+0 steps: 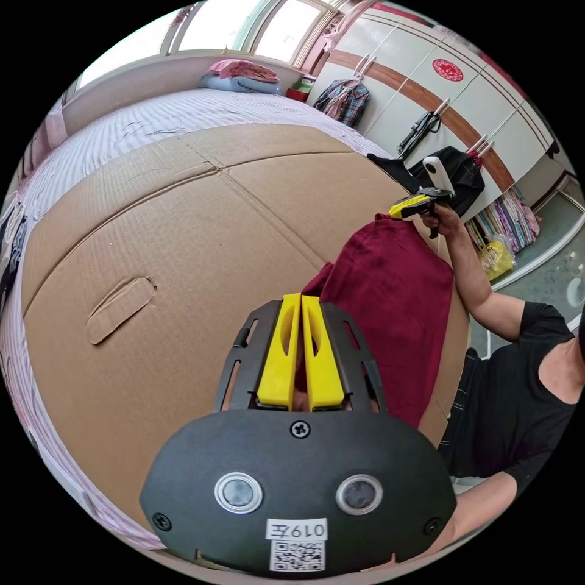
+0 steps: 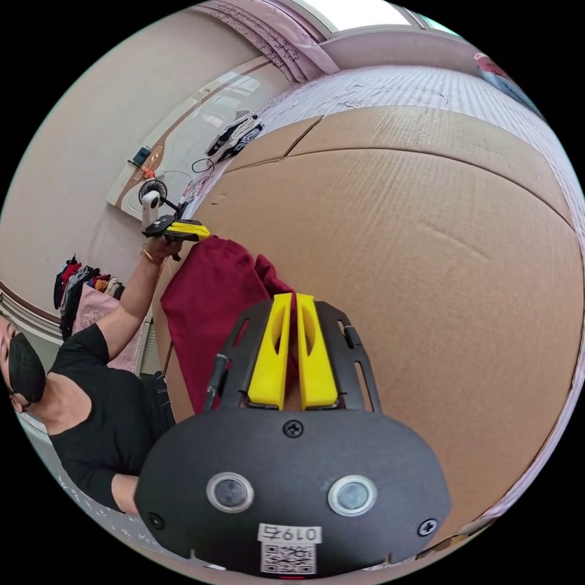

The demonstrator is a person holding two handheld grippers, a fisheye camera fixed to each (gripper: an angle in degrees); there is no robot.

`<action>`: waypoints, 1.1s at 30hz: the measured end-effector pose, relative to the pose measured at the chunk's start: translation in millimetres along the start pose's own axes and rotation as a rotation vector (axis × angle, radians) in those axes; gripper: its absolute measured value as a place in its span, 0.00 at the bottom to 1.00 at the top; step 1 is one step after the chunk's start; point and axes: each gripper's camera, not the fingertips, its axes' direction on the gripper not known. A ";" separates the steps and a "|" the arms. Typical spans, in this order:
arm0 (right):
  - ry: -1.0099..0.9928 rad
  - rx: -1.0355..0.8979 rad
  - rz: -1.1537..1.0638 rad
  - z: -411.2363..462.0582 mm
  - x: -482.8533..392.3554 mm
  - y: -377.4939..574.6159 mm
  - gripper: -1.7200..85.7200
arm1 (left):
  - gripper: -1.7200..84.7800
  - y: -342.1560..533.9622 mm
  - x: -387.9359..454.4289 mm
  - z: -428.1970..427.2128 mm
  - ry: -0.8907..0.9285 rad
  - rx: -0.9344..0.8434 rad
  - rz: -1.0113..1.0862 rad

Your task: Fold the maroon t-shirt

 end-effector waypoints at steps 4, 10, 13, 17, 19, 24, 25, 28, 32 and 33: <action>0.041 -0.021 -0.006 2.6 -9.4 0.5 0.01 | 0.03 1.0 8.9 -0.5 -0.042 -0.021 0.007; 0.061 0.004 0.019 5.7 -11.4 9.5 0.02 | 0.03 13.8 9.3 -1.3 -0.047 -0.018 -0.015; 0.050 -0.002 0.020 7.7 -13.7 11.8 0.03 | 0.03 15.9 9.9 0.0 -0.041 -0.030 -0.027; 0.085 0.002 0.022 5.8 -19.0 19.2 0.06 | 0.03 21.9 10.7 -4.3 -0.035 -0.033 -0.026; 0.096 0.044 0.015 -1.2 -21.3 26.5 0.08 | 0.03 28.0 9.2 -10.6 -0.037 -0.005 -0.036; 0.030 0.151 0.001 -26.2 -16.4 57.4 0.09 | 0.03 68.5 -10.3 -43.5 -0.012 0.165 -0.149; 0.015 0.132 0.009 -28.0 -12.2 66.1 0.09 | 0.03 76.6 -10.5 -48.1 0.003 0.193 -0.151; -0.002 0.107 0.046 -32.5 0.8 88.9 0.10 | 0.03 117.0 -13.2 -59.9 0.024 0.254 -0.180; -0.087 0.107 0.104 -35.3 20.6 109.9 0.11 | 0.03 160.0 -27.6 -61.4 0.059 0.262 -0.270; -0.091 0.100 0.111 -34.1 22.1 111.7 0.11 | 0.03 169.8 -30.8 -63.3 0.069 0.274 -0.296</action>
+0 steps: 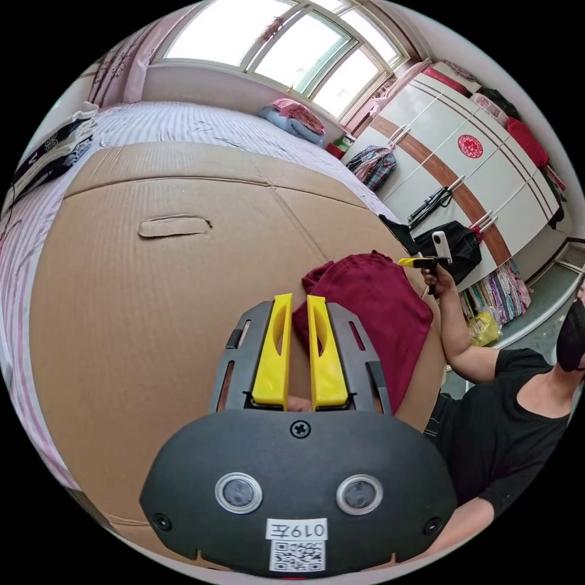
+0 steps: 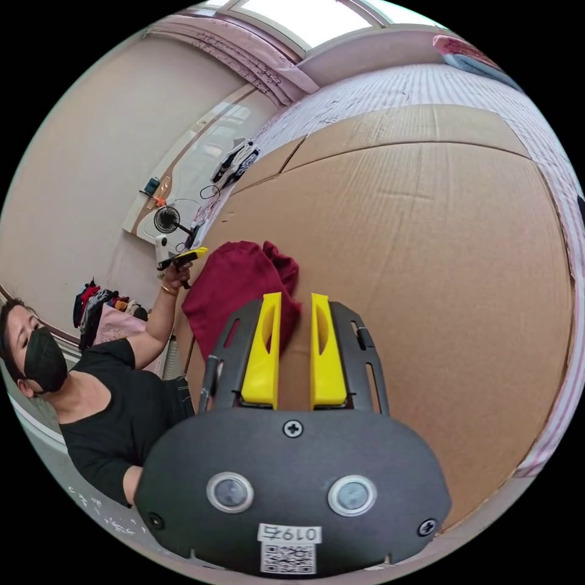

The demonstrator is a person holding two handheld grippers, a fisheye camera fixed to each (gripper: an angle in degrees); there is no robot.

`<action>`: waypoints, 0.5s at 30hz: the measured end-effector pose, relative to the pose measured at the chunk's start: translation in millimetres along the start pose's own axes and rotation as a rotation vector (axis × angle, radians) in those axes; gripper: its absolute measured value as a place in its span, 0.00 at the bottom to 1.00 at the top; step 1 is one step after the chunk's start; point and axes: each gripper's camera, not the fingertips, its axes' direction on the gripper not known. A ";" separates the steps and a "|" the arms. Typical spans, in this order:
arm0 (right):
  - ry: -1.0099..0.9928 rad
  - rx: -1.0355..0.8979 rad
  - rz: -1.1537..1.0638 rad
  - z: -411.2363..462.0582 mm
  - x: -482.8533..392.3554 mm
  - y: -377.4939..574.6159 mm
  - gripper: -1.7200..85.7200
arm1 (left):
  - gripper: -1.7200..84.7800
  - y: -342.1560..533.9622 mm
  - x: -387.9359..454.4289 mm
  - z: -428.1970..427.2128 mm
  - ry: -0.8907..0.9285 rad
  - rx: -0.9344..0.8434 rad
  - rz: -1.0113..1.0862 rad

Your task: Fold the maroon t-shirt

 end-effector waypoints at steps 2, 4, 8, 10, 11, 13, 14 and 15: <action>-0.002 -0.015 0.029 3.9 5.0 6.4 0.11 | 0.03 9.8 -7.9 -8.9 0.013 0.034 -0.042; -0.033 -0.008 0.046 4.0 8.6 11.8 0.11 | 0.03 18.5 -13.3 -18.3 0.030 0.068 -0.057; -0.068 0.011 0.072 2.1 16.4 21.7 0.11 | 0.03 29.5 -20.6 -26.9 0.034 0.036 -0.087; -0.056 0.013 0.076 1.9 17.6 24.5 0.11 | 0.03 30.0 -28.2 -24.8 0.027 -0.008 -0.135; -0.049 0.012 0.075 2.8 18.2 25.9 0.10 | 0.03 29.5 -34.3 -22.7 0.031 -0.027 -0.165; -0.052 0.012 0.072 4.0 18.4 28.1 0.10 | 0.03 26.9 -42.2 -19.6 0.035 -0.054 -0.200; -0.054 0.012 0.069 5.0 18.3 29.8 0.09 | 0.03 24.9 -45.2 -18.5 0.052 -0.057 -0.209; -0.053 0.014 0.068 5.3 18.3 30.8 0.09 | 0.03 22.5 -47.5 -17.0 0.080 -0.060 -0.211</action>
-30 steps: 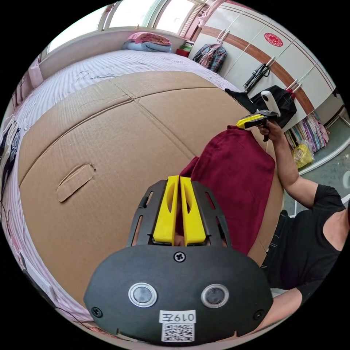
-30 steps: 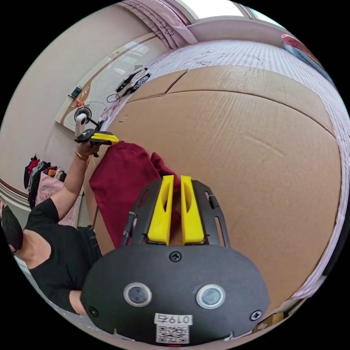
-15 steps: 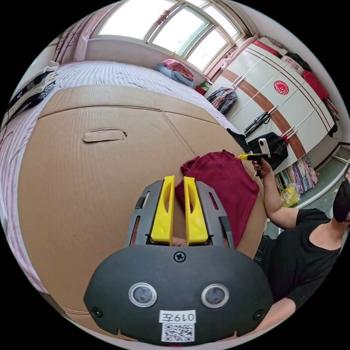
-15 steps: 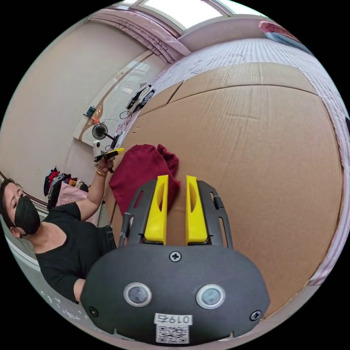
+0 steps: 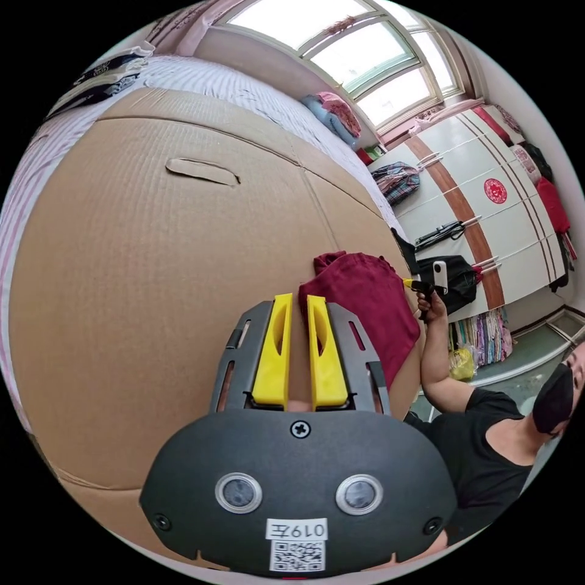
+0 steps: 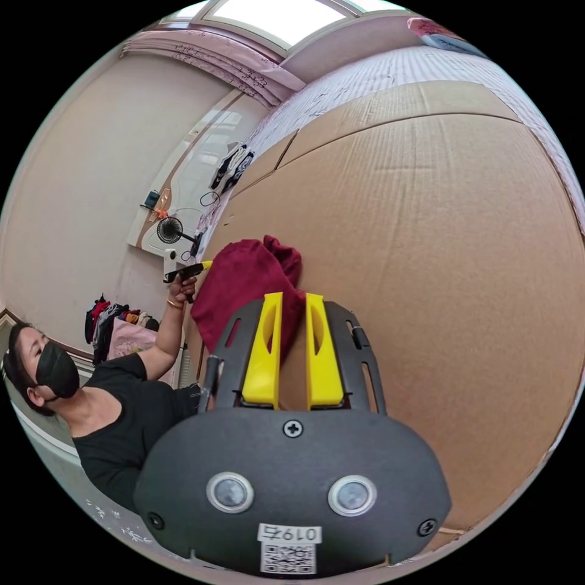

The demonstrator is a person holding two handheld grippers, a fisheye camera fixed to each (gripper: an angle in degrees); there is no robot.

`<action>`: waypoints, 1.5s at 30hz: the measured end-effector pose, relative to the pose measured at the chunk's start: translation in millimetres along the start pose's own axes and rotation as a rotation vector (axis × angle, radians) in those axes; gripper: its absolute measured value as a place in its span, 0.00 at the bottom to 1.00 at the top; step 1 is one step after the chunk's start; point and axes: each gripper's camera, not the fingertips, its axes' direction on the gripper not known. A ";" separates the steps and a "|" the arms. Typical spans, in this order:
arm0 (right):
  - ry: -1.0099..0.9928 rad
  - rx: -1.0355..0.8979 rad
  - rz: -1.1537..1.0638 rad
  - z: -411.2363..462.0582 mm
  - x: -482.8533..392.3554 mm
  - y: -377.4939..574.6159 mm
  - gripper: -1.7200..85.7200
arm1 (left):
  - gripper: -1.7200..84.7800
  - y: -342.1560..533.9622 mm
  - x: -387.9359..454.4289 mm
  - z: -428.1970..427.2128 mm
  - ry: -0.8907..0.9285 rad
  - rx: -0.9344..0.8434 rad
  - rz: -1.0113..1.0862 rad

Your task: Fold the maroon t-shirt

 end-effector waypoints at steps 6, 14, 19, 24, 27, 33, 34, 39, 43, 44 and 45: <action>0.003 0.022 0.010 -0.9 6.5 11.7 0.08 | 0.05 -7.1 -11.2 -2.8 0.021 0.004 -0.021; -0.003 0.056 0.020 -1.0 15.1 29.6 0.06 | 0.07 19.3 -43.9 -31.9 0.071 0.084 -0.060; 0.007 0.062 0.016 0.2 15.0 36.9 0.06 | 0.07 23.6 -42.2 -33.5 0.052 0.055 -0.015; 0.012 0.075 0.019 0.6 15.9 46.3 0.06 | 0.05 31.3 -62.2 -40.7 0.062 0.065 -0.076; 0.009 0.080 0.018 0.7 17.6 51.5 0.06 | 0.04 39.4 -72.9 -44.5 0.104 0.080 -0.100; 0.013 0.077 0.013 1.4 18.1 59.7 0.07 | 0.06 52.2 -85.2 -58.9 0.147 0.092 -0.105; 0.011 0.076 0.010 1.5 18.1 61.3 0.07 | 0.06 53.3 -86.3 -59.6 0.159 0.090 -0.101; 0.003 0.074 0.014 2.1 20.2 67.1 0.08 | 0.10 59.4 -97.0 -63.6 0.218 0.071 -0.120; 0.008 0.064 0.007 6.0 17.9 70.0 0.08 | 0.09 58.6 -91.0 -60.0 0.189 0.038 -0.103; 0.013 0.061 0.007 6.9 17.3 70.7 0.07 | 0.08 57.9 -87.7 -57.6 0.170 0.021 -0.092; 0.016 0.060 0.006 7.3 17.1 71.1 0.07 | 0.07 57.4 -85.0 -56.1 0.146 0.009 -0.083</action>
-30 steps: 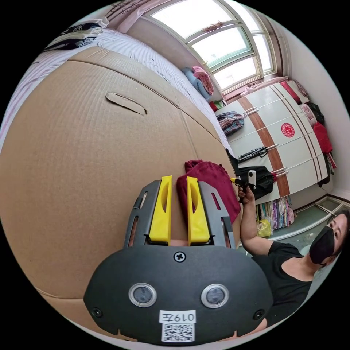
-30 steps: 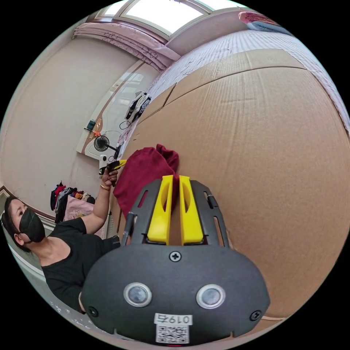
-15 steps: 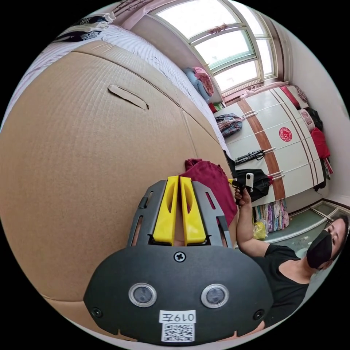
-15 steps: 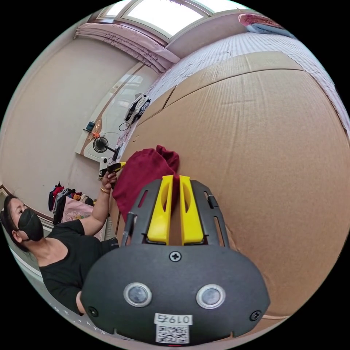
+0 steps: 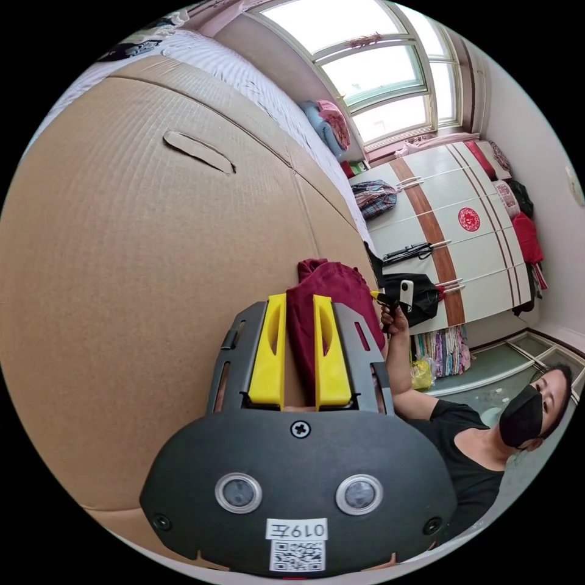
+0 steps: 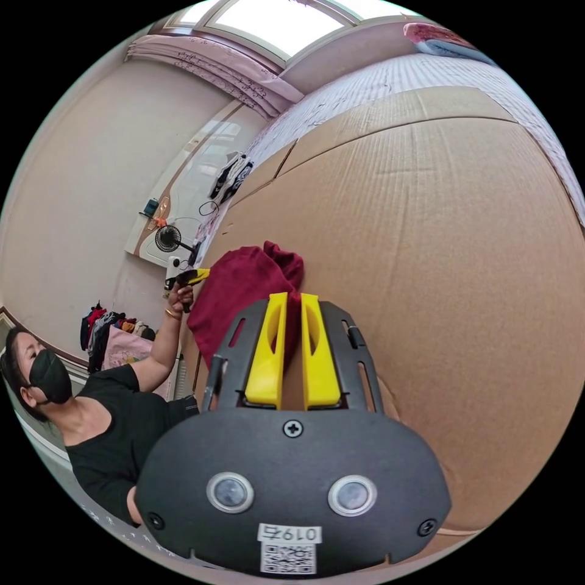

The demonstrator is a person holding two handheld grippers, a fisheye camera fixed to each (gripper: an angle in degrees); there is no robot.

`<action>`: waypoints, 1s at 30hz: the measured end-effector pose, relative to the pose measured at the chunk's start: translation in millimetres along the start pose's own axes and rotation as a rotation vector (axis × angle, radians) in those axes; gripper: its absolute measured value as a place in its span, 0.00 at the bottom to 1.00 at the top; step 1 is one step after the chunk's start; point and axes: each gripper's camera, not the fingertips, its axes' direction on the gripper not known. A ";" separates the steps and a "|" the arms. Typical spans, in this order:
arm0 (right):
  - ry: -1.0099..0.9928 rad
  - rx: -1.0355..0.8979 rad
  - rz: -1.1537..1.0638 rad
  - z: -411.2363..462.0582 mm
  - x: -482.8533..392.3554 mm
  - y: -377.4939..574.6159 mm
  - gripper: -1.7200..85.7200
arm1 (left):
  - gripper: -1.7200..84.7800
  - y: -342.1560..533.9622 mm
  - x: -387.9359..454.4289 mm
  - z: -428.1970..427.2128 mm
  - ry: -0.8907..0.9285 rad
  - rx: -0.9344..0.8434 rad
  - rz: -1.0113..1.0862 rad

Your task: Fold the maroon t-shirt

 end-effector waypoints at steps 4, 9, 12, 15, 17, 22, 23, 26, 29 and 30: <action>0.009 0.001 0.001 0.3 -0.2 5.3 0.05 | 0.05 3.1 1.4 1.6 -0.053 -0.021 0.009; 0.034 0.028 0.010 -4.3 1.0 15.3 0.03 | 0.04 19.3 -1.7 -7.4 -0.073 0.024 0.013; 0.047 0.039 0.020 -8.2 3.4 20.6 0.03 | 0.04 26.7 -2.9 -9.2 -0.112 0.019 0.015; 0.053 0.042 0.023 -9.1 3.8 25.0 0.03 | 0.04 33.3 -5.6 -10.5 -0.112 0.023 0.014; 0.058 0.047 0.020 -10.5 2.5 29.3 0.04 | 0.05 37.9 -5.4 -11.8 -0.112 0.025 0.027; 0.069 0.075 -0.012 -23.1 -7.1 43.5 0.11 | 0.07 54.6 -4.1 -25.9 -0.057 0.059 0.064; 0.068 0.099 -0.025 -32.9 -12.6 52.4 0.11 | 0.08 62.6 -1.4 -36.1 -0.032 0.084 0.080; 0.065 0.139 -0.028 -55.7 -23.1 87.1 0.11 | 0.10 94.6 7.4 -64.5 -0.004 0.138 0.102; 0.002 0.119 0.011 -58.9 -18.6 125.9 0.11 | 0.11 140.1 9.6 -76.7 -0.009 0.157 0.098; -0.008 0.117 0.022 -58.3 -16.5 132.5 0.11 | 0.11 156.6 5.1 -74.7 -0.011 0.148 0.068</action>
